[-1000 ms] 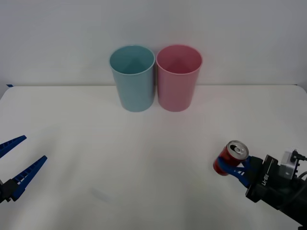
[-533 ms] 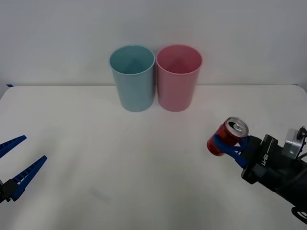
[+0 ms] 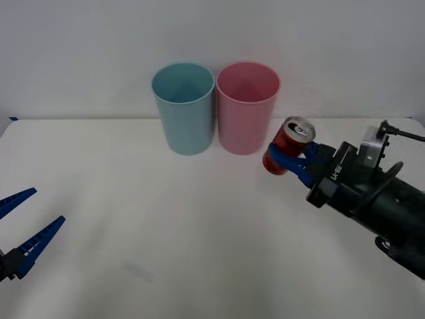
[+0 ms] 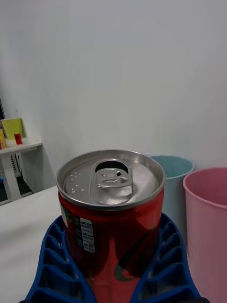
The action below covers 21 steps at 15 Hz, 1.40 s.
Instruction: Grasp the object on the table and drop it into the matching bin: aluminum can to the light blue bin, PET bottle to the pink bin.
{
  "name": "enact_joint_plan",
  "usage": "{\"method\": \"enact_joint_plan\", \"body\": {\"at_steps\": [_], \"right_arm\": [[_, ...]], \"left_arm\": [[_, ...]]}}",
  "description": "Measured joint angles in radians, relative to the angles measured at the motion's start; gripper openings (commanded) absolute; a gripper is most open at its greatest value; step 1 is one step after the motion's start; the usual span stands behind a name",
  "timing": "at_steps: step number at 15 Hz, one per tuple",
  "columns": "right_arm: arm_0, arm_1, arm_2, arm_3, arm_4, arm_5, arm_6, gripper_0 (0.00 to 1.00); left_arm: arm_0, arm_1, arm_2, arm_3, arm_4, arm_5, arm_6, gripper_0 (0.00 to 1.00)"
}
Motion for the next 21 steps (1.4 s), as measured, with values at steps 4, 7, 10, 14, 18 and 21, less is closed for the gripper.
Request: {"method": "enact_joint_plan", "body": {"at_steps": [4, 7, 10, 14, 18, 21], "right_arm": [[-0.127, -0.030, 0.070, 0.000, 0.070, 0.109, -0.133, 0.00], [-0.225, -0.034, 0.098, 0.017, 0.129, 0.135, -0.249, 0.00], [-0.350, -0.034, 0.132, 0.100, 0.146, 0.138, -0.283, 0.00], [-0.552, -0.030, 0.229, 0.271, 0.153, 0.213, -0.293, 0.00], [-0.727, 0.034, 0.276, 0.475, 0.176, 0.260, -0.291, 0.00], [-0.829, 0.097, 0.276, 0.617, 0.214, 0.267, -0.286, 0.00]], "left_arm": [[0.000, 0.000, 0.000, 0.000, 0.000, 0.000, 0.000, 1.00], [0.000, 0.000, 0.000, 0.000, 0.000, 0.000, 0.000, 1.00], [0.000, 0.000, 0.000, 0.000, 0.000, 0.000, 0.000, 1.00], [0.000, 0.000, 0.000, 0.000, 0.000, 0.000, 0.000, 1.00], [0.000, 0.000, 0.000, 0.000, 0.000, 0.000, 0.000, 1.00], [0.000, 0.000, 0.000, 0.000, 0.000, 0.000, 0.000, 1.00]]}}
